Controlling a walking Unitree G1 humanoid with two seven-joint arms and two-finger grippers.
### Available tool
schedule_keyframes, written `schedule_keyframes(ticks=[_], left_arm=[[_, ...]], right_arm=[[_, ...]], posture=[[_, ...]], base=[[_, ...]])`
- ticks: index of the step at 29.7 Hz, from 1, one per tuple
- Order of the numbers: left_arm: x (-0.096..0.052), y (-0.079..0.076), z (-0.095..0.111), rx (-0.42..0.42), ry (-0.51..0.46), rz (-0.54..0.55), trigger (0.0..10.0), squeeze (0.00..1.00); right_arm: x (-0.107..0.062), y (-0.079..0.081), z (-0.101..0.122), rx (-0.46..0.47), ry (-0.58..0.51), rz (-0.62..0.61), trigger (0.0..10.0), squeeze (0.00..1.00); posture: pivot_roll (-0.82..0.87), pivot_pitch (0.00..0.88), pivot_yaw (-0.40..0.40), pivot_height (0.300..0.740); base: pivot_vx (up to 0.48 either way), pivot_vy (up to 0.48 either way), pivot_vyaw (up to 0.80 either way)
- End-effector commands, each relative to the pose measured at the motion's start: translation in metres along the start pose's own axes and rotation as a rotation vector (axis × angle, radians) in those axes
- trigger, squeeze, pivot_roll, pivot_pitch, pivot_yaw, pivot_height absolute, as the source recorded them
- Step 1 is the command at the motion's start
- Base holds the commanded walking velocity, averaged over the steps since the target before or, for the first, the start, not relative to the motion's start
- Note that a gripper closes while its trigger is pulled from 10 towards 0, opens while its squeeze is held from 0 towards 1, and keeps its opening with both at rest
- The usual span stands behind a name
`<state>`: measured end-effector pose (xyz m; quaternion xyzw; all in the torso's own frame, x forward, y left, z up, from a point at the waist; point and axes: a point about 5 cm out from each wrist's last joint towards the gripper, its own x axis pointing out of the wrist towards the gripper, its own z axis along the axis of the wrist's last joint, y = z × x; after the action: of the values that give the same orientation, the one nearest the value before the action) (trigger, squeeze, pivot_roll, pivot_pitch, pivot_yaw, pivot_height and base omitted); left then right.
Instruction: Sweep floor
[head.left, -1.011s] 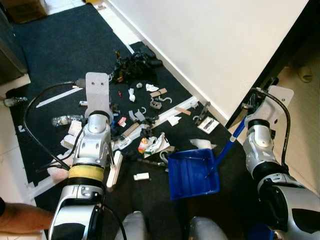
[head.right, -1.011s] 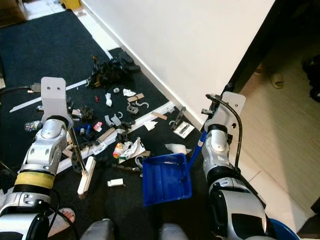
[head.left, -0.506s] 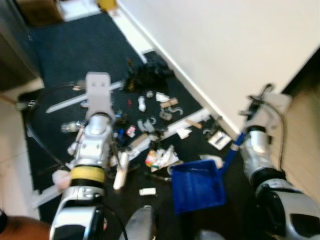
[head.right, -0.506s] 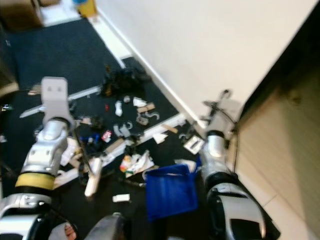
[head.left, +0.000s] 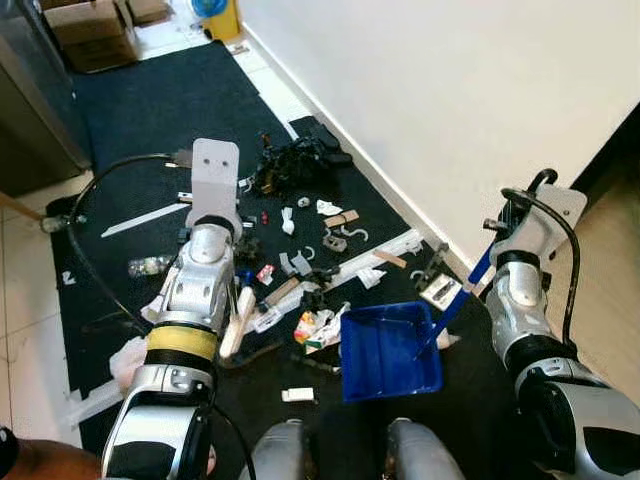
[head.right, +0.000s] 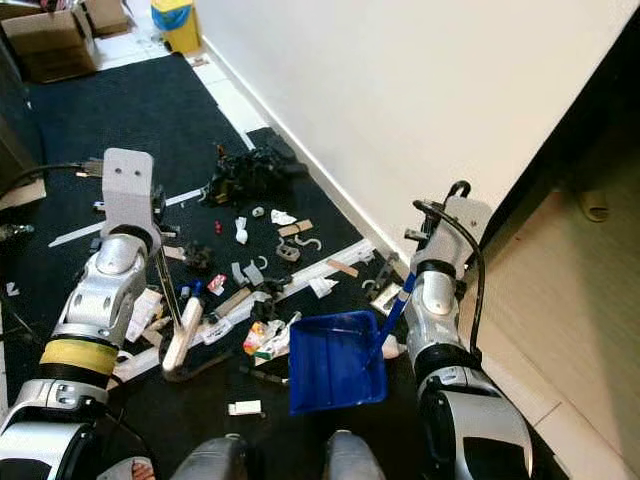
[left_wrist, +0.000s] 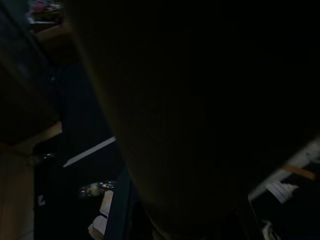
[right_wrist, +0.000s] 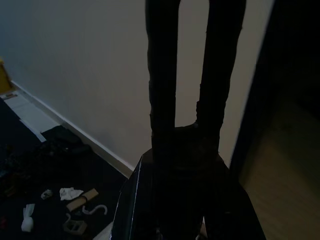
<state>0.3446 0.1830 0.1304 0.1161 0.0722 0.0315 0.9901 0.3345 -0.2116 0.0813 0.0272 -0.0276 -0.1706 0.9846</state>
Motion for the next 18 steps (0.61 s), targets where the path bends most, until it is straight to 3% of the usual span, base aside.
schedule_keyframes(ticks=[1,6,13,18], left_arm=[[0.002,-0.001,0.005,0.048,-0.028,-0.017,10.0,0.0],[0.006,-0.008,-0.003,0.053,-0.007,-0.06,10.0,0.0],[0.006,-0.01,-0.002,0.046,-0.026,-0.047,10.0,0.0],[0.004,-0.01,-0.003,0.039,-0.042,-0.038,10.0,0.0]], right_arm=[[0.0,0.0,0.001,0.022,-0.009,0.005,10.0,0.0],[-0.008,0.003,-0.015,0.008,0.088,0.056,10.0,0.0],[-0.01,-0.002,-0.018,-0.013,0.098,0.044,10.0,0.0],[-0.007,-0.004,-0.015,-0.012,0.094,0.056,10.0,0.0]], posture=[[0.1,0.03,0.029,0.74],[0.08,0.035,0.055,0.74],[0.07,0.044,0.046,0.74],[0.07,0.053,0.019,0.74]], base=[[0.0,0.0,0.0],[0.0,0.0,0.0],[0.0,0.0,0.0],[0.0,0.0,-0.8]])
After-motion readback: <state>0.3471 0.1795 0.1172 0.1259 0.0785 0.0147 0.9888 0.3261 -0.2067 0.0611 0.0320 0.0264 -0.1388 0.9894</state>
